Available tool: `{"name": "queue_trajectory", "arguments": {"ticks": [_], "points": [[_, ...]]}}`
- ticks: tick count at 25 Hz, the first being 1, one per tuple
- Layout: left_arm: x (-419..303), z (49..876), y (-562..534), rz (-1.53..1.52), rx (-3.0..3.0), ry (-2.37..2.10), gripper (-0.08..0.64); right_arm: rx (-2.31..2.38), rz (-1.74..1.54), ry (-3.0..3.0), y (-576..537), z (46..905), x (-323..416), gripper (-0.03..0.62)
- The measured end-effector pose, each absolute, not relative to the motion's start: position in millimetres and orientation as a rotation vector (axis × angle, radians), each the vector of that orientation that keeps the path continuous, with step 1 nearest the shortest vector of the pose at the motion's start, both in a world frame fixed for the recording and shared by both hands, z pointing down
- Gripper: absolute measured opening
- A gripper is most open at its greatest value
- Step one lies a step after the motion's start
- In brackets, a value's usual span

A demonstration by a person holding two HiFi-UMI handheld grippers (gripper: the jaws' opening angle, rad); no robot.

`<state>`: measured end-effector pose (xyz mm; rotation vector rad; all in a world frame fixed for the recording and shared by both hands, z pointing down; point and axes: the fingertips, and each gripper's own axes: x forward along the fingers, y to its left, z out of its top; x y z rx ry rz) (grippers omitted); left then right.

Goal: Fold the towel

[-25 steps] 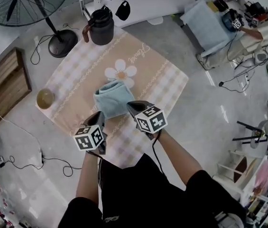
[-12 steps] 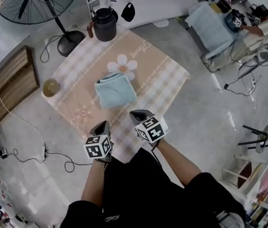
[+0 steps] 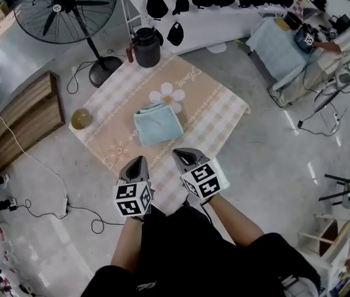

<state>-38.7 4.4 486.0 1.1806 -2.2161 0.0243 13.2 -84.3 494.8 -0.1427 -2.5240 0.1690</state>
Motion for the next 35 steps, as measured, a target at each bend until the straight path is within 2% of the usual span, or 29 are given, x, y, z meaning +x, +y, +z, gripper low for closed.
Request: {"name": "queue_trajectory", "arguments": {"ticks": [9,16,35], "points": [[-71.0,352.0,10.7,0.005,1.405,-2.439,0.005,0.049,0.050,-2.840,-75.4,347.8,-21.7,0.002],[-72.4,282.3,32.2,-0.031,1.500,-2.593,0.005,0.142,-0.053,-2.987,-67.2,274.7,-11.0,0.002],[-77.0,279.4,30.1,-0.045,1.566,-2.582,0.005,0.234,-0.128,-3.001,-68.9,267.3,-8.0,0.002]]}}
